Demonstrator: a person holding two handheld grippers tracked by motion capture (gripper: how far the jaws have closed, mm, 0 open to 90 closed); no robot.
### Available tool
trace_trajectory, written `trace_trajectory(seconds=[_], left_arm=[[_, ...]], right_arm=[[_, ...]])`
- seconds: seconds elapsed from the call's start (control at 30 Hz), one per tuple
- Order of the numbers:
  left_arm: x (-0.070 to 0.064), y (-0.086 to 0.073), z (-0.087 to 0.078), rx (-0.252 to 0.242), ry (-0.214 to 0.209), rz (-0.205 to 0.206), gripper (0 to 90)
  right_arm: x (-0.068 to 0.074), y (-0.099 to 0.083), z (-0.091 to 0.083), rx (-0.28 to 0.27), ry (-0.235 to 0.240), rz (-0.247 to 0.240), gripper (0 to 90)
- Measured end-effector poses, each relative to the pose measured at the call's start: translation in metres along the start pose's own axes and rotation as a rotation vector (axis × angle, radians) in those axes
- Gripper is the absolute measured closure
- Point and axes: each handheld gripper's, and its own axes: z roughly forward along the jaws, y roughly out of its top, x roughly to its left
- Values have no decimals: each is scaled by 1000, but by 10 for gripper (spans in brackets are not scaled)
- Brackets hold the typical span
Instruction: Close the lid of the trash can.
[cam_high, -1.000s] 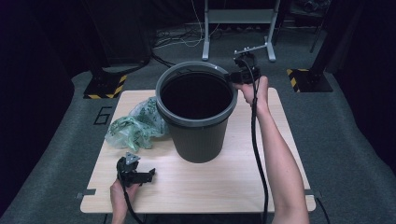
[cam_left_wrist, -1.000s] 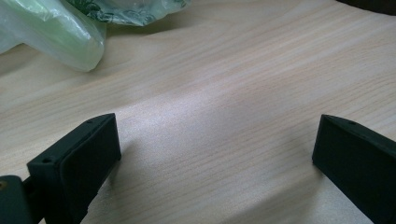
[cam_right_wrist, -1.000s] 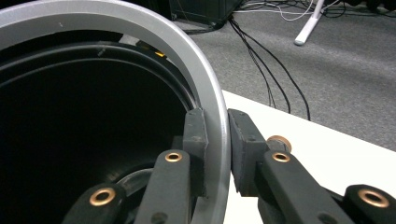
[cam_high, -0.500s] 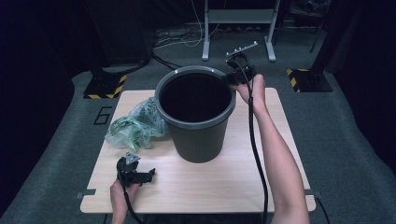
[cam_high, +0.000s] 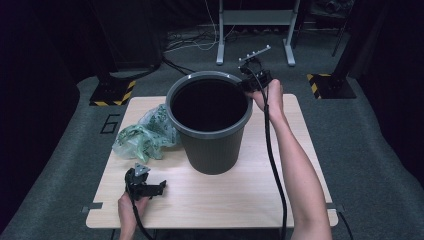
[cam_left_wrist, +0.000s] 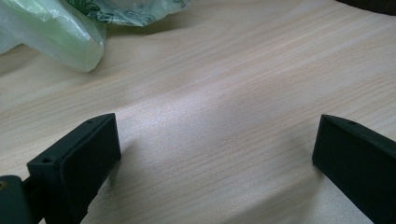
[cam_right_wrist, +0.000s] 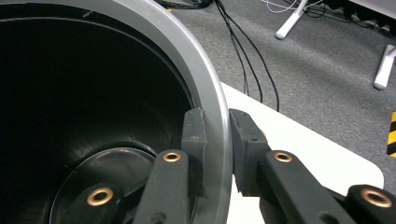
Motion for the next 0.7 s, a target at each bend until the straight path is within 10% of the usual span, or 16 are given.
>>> trace_trajectory(seconds=[0.2, 0.7], left_arm=[[0, 0, 0, -5, 0, -7, 8], [0, 0, 1, -8, 0, -7, 8]], right_arm=[[-5, -5, 0, -34, 35, 44, 755], [-22, -18, -14, -94, 123, 135, 179]])
